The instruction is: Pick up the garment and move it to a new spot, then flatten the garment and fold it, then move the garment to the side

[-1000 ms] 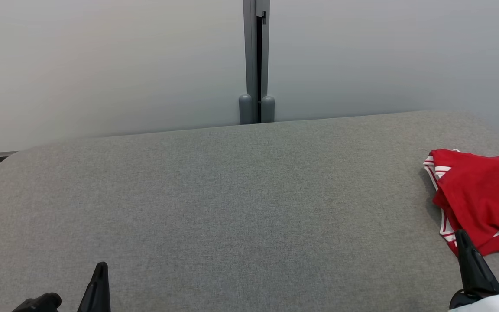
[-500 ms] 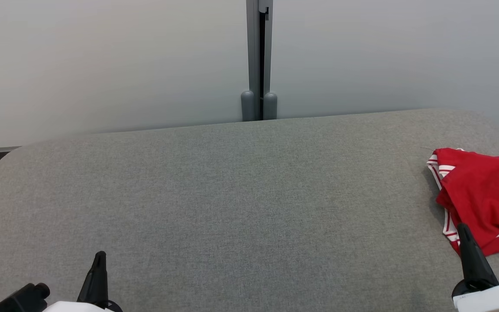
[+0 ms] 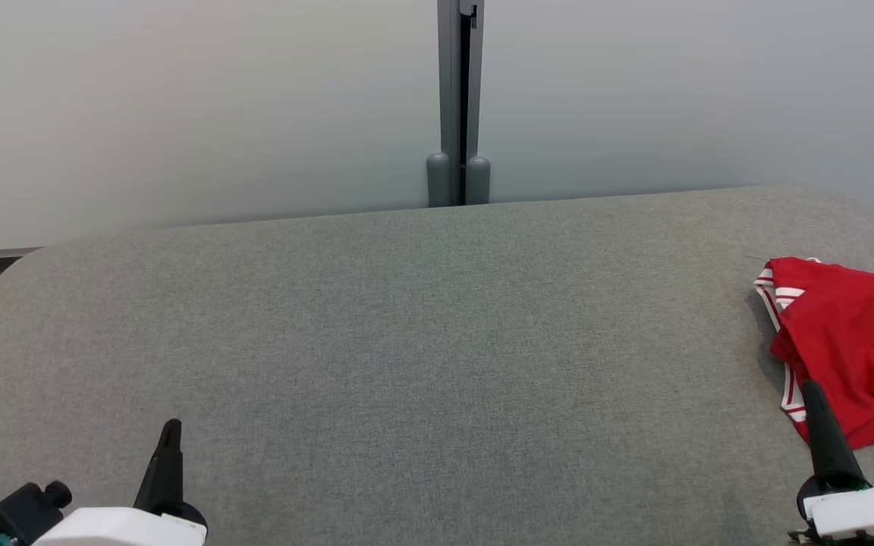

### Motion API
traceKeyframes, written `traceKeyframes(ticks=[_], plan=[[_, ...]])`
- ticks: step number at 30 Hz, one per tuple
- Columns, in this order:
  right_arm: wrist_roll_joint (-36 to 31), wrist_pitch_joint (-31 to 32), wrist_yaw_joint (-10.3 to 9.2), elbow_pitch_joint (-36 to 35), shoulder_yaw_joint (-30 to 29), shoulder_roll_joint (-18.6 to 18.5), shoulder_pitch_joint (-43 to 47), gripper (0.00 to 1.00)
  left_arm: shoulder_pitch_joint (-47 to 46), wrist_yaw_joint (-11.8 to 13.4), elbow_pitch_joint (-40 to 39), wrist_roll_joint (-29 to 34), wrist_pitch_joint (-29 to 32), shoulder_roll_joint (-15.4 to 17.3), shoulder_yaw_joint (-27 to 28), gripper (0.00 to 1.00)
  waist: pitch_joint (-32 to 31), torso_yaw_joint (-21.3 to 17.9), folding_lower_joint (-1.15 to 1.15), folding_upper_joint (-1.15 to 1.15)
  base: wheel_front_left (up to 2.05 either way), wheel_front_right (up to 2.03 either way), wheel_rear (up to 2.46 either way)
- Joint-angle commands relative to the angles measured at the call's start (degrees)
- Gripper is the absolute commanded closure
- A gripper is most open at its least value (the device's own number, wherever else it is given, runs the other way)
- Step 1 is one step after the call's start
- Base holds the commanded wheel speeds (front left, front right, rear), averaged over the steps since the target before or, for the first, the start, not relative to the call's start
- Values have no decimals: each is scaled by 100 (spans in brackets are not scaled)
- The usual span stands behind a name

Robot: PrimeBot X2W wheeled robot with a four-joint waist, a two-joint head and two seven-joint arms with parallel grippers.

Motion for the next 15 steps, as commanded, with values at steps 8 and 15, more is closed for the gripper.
traceKeyframes(ticks=[8, 15], plan=[[555, 73, -5, 66, -68, 22, -270, 100, -289, -144, 44, -563, 98, -21, 134, 100, 33, 24, 0, 0, 0, 0, 0], [961, 121, -6, 154, -110, 70, -363, 100, -401, -235, 117, -967, 177, -66, 212, 100, 63, 45, 0, 0, 0, 0, 0]])
